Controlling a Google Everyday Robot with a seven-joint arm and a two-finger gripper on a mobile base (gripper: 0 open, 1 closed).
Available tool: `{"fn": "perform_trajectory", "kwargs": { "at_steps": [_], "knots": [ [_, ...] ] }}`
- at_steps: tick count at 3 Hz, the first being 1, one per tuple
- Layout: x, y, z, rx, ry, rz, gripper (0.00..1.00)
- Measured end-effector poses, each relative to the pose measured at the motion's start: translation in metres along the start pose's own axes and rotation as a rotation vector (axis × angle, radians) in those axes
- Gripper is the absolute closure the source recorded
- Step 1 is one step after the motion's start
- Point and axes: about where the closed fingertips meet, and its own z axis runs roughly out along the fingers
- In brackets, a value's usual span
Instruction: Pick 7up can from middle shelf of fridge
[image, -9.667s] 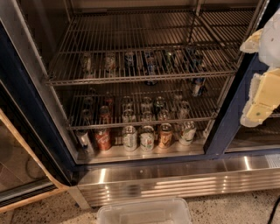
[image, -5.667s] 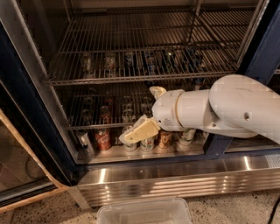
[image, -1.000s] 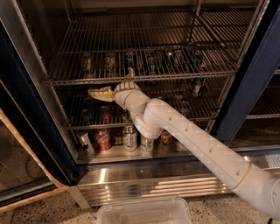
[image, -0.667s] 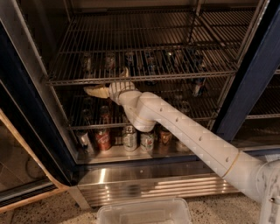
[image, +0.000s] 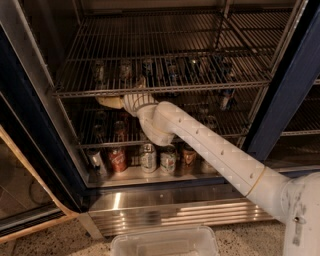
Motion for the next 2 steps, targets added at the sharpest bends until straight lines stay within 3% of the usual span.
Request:
{"fn": "perform_trajectory", "kwargs": {
  "at_steps": [2],
  "knots": [
    [0.007, -0.017, 0.023, 0.014, 0.016, 0.033, 0.03]
  ]
}}
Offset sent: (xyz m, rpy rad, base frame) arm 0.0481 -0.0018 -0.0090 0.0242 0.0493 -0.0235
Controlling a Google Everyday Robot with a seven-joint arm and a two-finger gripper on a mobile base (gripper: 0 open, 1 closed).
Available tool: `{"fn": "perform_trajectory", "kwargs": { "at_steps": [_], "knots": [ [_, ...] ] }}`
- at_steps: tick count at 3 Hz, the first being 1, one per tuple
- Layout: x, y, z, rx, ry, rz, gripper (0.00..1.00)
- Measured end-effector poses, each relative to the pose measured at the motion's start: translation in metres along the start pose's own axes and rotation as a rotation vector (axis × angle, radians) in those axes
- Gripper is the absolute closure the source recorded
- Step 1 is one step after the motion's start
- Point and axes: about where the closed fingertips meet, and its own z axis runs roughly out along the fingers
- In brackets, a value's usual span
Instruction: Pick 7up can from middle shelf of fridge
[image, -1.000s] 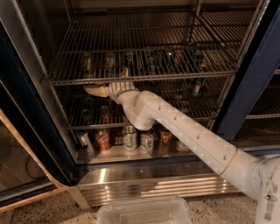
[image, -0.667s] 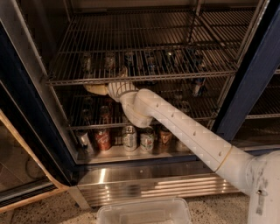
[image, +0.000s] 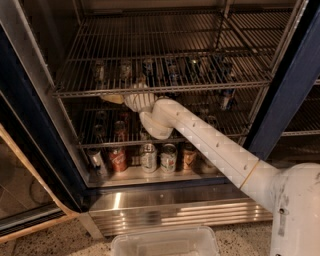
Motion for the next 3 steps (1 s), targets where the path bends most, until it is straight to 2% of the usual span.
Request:
{"fn": "perform_trajectory", "kwargs": {
  "at_steps": [1, 2, 3],
  "knots": [
    [0.002, -0.009, 0.012, 0.021, 0.0, 0.016, 0.13],
    [0.003, -0.015, 0.023, 0.032, 0.004, 0.027, 0.12],
    [0.005, -0.019, 0.03, 0.046, 0.008, 0.031, 0.16]
  ]
}}
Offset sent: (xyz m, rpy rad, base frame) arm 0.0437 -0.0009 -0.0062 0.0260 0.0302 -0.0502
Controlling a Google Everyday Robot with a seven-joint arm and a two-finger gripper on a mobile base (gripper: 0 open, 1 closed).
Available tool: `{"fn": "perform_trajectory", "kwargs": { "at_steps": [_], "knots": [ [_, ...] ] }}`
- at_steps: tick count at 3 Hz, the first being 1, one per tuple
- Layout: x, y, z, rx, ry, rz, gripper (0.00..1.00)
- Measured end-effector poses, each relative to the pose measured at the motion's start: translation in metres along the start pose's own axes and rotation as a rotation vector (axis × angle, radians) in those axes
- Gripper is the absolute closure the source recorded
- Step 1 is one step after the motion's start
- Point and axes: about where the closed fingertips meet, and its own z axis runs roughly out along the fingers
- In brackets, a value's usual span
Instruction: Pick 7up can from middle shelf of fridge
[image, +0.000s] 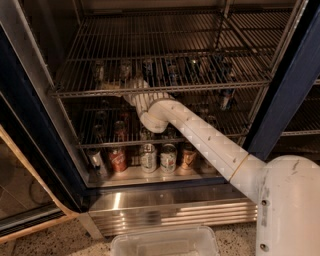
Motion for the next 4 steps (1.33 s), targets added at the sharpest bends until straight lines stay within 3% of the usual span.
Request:
{"fn": "perform_trajectory", "kwargs": {
  "at_steps": [3, 4],
  "knots": [
    [0.011, -0.009, 0.021, 0.075, 0.033, 0.01, 0.2],
    [0.005, -0.018, 0.031, 0.079, 0.04, -0.006, 0.21]
  ]
}}
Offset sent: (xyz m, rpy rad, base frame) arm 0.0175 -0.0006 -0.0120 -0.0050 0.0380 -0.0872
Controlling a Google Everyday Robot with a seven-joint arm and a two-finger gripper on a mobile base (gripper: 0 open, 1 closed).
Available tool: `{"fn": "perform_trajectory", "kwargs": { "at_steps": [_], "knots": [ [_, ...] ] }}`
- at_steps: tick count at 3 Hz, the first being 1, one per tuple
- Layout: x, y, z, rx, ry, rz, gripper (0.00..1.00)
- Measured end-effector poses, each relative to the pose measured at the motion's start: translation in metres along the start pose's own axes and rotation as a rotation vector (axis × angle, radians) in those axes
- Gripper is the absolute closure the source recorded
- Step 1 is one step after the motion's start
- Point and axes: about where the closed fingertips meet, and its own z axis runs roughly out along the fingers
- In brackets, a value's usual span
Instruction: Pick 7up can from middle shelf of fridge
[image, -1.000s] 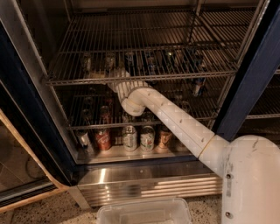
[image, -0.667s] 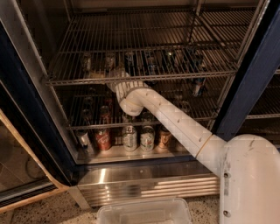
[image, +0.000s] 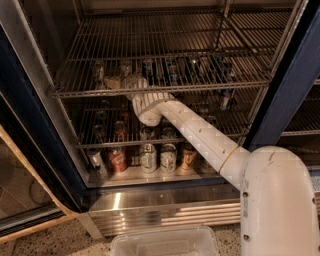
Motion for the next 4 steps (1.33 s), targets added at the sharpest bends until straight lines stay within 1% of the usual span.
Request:
{"fn": "perform_trajectory", "kwargs": {
  "at_steps": [2, 4],
  "knots": [
    [0.002, -0.009, 0.014, -0.001, 0.021, 0.0, 0.21],
    [0.015, -0.014, 0.029, 0.001, 0.052, 0.019, 0.22]
  ]
}}
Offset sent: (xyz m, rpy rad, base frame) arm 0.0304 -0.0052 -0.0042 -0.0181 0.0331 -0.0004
